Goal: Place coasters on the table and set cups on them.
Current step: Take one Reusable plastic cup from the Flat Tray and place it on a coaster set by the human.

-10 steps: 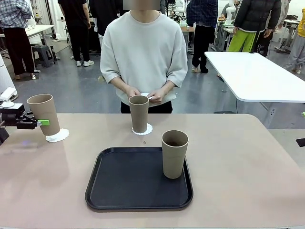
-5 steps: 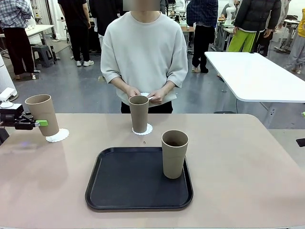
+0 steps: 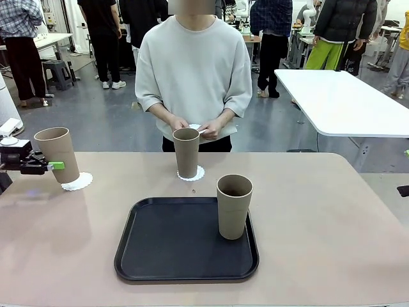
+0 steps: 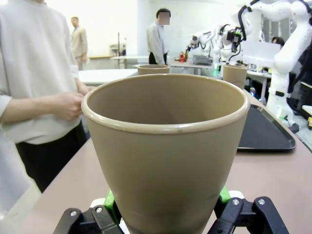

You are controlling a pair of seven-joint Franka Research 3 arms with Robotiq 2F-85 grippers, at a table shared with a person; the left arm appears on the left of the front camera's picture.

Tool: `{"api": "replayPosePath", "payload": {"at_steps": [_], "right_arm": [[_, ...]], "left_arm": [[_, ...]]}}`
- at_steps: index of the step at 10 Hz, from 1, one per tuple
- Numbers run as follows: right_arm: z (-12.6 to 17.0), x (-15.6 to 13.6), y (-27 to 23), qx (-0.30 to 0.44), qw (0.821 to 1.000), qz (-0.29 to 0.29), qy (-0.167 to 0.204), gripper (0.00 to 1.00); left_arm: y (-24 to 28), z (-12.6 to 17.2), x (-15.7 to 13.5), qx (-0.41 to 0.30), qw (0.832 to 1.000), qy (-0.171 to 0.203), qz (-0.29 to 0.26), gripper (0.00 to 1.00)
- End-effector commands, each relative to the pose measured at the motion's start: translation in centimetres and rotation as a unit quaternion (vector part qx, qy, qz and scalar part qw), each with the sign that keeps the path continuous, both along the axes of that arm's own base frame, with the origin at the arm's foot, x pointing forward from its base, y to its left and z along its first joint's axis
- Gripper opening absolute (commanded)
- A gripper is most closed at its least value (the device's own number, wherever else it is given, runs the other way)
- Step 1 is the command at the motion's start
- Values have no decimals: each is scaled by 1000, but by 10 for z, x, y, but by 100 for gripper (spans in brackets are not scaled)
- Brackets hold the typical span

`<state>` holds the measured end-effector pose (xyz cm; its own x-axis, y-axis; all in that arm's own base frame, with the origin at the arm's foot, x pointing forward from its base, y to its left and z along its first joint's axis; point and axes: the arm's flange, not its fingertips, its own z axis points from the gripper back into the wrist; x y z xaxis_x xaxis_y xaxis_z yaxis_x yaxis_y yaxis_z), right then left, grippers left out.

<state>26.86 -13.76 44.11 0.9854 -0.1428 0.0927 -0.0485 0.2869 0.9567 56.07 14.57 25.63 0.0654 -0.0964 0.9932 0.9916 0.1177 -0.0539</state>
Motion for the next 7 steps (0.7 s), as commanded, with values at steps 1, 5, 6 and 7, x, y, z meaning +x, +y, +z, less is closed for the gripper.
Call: {"api": "replayPosePath", "payload": {"at_steps": [1,5,6,7], "right_arm": [[0,1,0,4,1000,-1,-1,100],[0,1,0,4,1000,-1,-1,100],[0,1,0,4,1000,-1,-1,100],[0,1,0,4,1000,-1,-1,100]], "left_arm": [[-4,-7,4,-4,1000,-21,16,85],[-13,-19,16,0,999,-22,30,85],[-13,-21,18,3,999,-24,31,85],[-12,-24,22,5,999,-26,33,85]]}}
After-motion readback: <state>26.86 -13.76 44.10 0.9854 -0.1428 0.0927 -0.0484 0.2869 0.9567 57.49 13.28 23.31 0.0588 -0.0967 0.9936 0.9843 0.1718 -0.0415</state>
